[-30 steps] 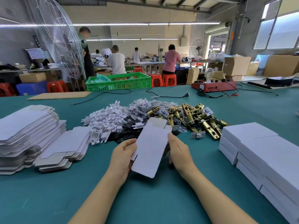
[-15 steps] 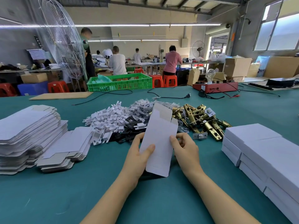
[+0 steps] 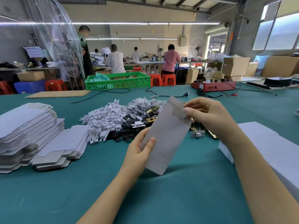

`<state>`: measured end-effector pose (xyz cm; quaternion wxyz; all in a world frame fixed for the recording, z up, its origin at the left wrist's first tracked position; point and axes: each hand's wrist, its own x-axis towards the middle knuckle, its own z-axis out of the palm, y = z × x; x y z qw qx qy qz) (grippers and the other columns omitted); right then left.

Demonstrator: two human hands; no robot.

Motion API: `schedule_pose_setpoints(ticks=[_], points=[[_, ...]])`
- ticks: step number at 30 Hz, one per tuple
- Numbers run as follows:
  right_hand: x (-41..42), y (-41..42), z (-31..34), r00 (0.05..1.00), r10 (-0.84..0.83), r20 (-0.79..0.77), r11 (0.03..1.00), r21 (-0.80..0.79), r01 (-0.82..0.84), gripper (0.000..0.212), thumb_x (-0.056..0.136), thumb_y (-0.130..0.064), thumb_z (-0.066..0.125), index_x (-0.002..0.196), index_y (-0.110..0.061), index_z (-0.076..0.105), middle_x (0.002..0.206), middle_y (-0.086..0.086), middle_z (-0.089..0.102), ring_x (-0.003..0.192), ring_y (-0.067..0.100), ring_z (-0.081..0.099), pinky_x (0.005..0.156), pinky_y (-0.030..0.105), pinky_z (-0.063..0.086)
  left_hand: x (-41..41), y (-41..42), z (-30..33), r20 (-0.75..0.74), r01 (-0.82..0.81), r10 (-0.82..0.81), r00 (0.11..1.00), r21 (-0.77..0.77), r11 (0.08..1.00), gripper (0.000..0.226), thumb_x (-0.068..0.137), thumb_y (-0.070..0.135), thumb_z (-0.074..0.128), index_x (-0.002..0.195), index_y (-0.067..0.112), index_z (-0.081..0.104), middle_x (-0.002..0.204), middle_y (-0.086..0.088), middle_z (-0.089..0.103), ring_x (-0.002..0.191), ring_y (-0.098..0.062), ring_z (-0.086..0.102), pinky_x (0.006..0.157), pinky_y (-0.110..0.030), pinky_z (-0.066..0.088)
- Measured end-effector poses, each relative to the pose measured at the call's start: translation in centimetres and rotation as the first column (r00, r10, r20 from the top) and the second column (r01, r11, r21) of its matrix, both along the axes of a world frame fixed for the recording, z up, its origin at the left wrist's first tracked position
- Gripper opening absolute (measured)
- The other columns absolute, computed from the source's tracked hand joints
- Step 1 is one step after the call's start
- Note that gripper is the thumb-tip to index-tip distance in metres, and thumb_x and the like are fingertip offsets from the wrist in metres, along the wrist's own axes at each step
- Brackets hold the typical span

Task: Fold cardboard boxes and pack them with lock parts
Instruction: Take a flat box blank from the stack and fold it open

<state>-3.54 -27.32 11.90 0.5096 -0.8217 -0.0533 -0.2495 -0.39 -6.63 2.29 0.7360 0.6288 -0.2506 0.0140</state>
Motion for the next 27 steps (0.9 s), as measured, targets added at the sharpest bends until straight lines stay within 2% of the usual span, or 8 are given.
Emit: schedule_pose_setpoints(ticks=[3, 6, 11, 15, 18, 22, 25, 27], points=[[-0.1, 0.5, 0.1, 0.996, 0.003, -0.085, 0.992, -0.123, -0.014, 0.015, 0.088, -0.02, 0.067, 0.103, -0.014, 0.067, 0.095, 0.0, 0.069, 0.089, 0.013, 0.065, 0.08, 0.023, 0.053, -0.2, -0.2, 0.5, 0.018, 0.002, -0.002, 1.0, -0.004, 1.0, 0.029, 0.09, 0.026, 0.061, 0.104, 0.05, 0.068, 0.108, 0.016, 0.073, 0.095, -0.002, 0.069, 0.071, -0.015, 0.052], [-0.2, 1.1, 0.4, 0.994, 0.006, -0.105, 0.976, -0.214, -0.028, 0.019, 0.089, -0.022, 0.067, 0.107, -0.014, 0.066, 0.096, 0.0, 0.069, 0.09, 0.014, 0.065, 0.083, 0.029, 0.053, -0.3, -0.2, 0.4, 0.03, 0.005, -0.005, 1.0, -0.008, 1.0, 0.03, 0.087, 0.029, 0.06, 0.106, 0.051, 0.068, 0.11, 0.015, 0.072, 0.097, -0.003, 0.069, 0.073, -0.016, 0.052], [-0.4, 1.3, 0.8, 0.991, -0.006, -0.131, 0.944, -0.329, -0.038, 0.014, 0.087, -0.026, 0.068, 0.096, -0.015, 0.07, 0.087, 0.001, 0.069, 0.082, 0.016, 0.064, 0.08, 0.036, 0.052, -0.4, 0.0, 0.1, 0.027, 0.0, 0.001, 1.0, -0.005, 1.0, 0.028, 0.088, 0.031, 0.06, 0.107, 0.05, 0.067, 0.112, 0.013, 0.072, 0.1, -0.007, 0.069, 0.075, -0.019, 0.053], [-0.5, 1.8, 1.2, 0.992, -0.019, -0.127, 0.904, -0.427, -0.038, 0.016, 0.084, -0.028, 0.071, 0.091, -0.014, 0.07, 0.08, 0.003, 0.065, 0.073, 0.016, 0.058, 0.07, 0.033, 0.047, -0.5, 0.0, 0.3, 0.071, -0.019, 0.017, 0.997, 0.016, 1.0, 0.028, 0.092, 0.026, 0.058, 0.107, 0.049, 0.067, 0.109, 0.014, 0.072, 0.099, -0.005, 0.068, 0.074, -0.016, 0.052], [-0.7, 2.0, 1.6, 0.992, -0.036, -0.12, 0.88, -0.475, -0.025, 0.015, 0.082, -0.031, 0.073, 0.086, -0.017, 0.068, 0.07, -0.005, 0.06, 0.064, 0.01, 0.053, 0.066, 0.03, 0.045, -0.5, 0.0, 0.4, 0.071, -0.029, 0.024, 0.997, 0.07, 0.997, 0.022, 0.09, 0.032, 0.058, 0.102, 0.048, 0.067, 0.104, 0.013, 0.072, 0.094, -0.006, 0.069, 0.074, -0.019, 0.053], [-1.1, 2.1, 1.9, 0.989, -0.013, -0.149, 0.859, -0.508, -0.065, 0.02, 0.079, -0.036, 0.074, 0.088, -0.022, 0.064, 0.084, -0.009, 0.064, 0.079, 0.009, 0.062, 0.076, 0.033, 0.052, -0.5, 0.2, 0.1, 0.107, -0.084, 0.073, 0.992, 0.097, 0.992, 0.016, 0.089, 0.036, 0.058, 0.098, 0.043, 0.068, 0.098, 0.009, 0.073, 0.091, -0.01, 0.068, 0.075, -0.023, 0.052], [-1.1, 2.7, 1.7, 0.983, 0.046, -0.18, 0.855, -0.502, -0.132, 0.024, 0.08, -0.034, 0.074, 0.086, -0.022, 0.055, 0.08, -0.009, 0.057, 0.073, 0.004, 0.053, 0.069, 0.024, 0.046, -0.6, 0.2, -0.2, 0.124, -0.107, 0.096, 0.988, 0.09, 0.99, 0.016, 0.09, 0.038, 0.057, 0.1, 0.044, 0.068, 0.098, 0.009, 0.073, 0.092, -0.012, 0.068, 0.077, -0.027, 0.053], [-0.9, 3.1, 1.4, 0.982, 0.045, -0.184, 0.842, -0.522, -0.137, 0.027, 0.082, -0.032, 0.072, 0.09, -0.018, 0.05, 0.083, -0.011, 0.053, 0.075, 0.002, 0.05, 0.071, 0.024, 0.044, -0.8, 0.1, -0.2, 0.13, -0.11, 0.098, 0.987, 0.092, 0.99, 0.016, 0.09, 0.039, 0.057, 0.102, 0.046, 0.067, 0.099, 0.01, 0.073, 0.093, -0.012, 0.069, 0.077, -0.028, 0.054]])
